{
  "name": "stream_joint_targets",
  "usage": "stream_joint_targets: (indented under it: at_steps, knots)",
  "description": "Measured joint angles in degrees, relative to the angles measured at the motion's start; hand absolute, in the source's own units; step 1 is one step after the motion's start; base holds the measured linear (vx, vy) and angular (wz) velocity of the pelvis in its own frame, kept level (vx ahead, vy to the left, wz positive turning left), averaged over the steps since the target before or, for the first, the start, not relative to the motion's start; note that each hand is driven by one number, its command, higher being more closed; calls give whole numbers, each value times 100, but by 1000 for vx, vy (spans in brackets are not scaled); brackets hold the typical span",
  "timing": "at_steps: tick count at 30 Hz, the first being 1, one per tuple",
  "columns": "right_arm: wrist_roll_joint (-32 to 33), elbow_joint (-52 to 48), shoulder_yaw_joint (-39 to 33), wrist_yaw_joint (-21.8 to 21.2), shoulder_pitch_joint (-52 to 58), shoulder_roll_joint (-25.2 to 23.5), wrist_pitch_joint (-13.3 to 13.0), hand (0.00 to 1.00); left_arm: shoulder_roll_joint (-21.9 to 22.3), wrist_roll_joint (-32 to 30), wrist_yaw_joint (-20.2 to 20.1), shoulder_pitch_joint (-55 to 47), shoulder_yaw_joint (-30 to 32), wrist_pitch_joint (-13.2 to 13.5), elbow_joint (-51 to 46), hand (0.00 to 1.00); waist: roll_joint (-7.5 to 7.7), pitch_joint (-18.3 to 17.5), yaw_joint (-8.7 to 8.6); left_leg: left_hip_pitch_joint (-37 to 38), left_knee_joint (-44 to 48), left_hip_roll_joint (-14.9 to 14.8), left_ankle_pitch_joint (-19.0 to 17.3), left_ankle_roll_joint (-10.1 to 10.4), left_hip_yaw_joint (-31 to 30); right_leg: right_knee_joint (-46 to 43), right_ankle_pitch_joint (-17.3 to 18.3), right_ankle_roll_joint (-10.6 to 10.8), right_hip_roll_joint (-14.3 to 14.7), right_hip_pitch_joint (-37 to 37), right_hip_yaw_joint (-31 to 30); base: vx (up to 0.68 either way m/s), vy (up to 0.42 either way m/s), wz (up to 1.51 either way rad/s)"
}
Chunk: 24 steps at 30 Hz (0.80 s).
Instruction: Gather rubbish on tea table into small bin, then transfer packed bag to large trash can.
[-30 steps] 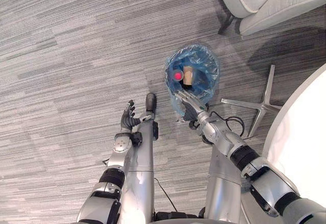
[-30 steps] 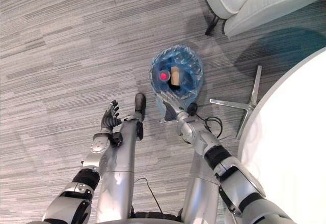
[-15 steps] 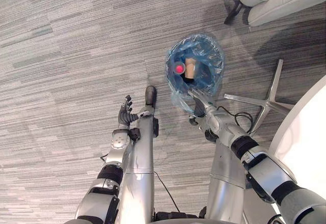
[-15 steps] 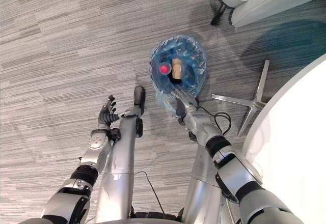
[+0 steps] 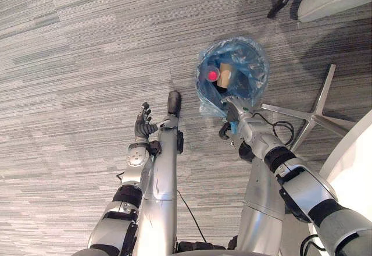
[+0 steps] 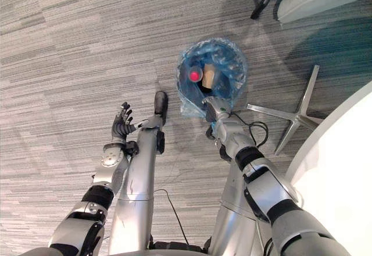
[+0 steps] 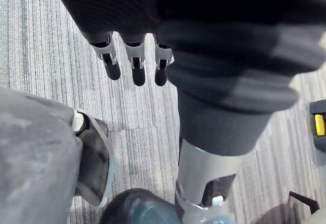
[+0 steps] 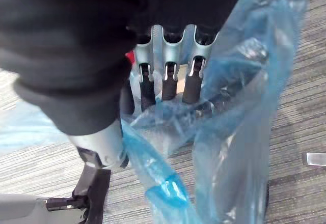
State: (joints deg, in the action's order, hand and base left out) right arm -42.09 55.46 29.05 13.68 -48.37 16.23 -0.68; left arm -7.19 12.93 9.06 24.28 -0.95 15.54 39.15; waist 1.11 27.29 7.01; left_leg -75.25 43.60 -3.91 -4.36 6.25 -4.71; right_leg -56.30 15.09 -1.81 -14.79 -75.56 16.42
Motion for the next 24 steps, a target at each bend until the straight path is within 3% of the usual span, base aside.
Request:
stream_joint_targets:
  at_steps: [10,20,24]
  knots:
    - [364,-179,-157,28,69,-35,-14,100,17,-1,-2,-6,21,-36,-40,0,-1,-1,4,-4,78,-5,-1,-1,-4,-70,8,-15,-10,2,-4,0,0,0]
    - [816,-2041,-632,135,1047,-343,-80,100,129,-15,-17,-149,117,-271,-24,0,12,-18,-27,532,205,-122,-20,-11,7,-78,8,-16,81,574,-29,-36,25,-6]
    - [1063,-2634,-779,140,1616,-568,-128,100,135,-25,-21,-387,97,-330,-28,0,16,-21,-155,1082,-34,-172,-10,3,76,160,5,-12,143,1131,2,-18,13,-1]
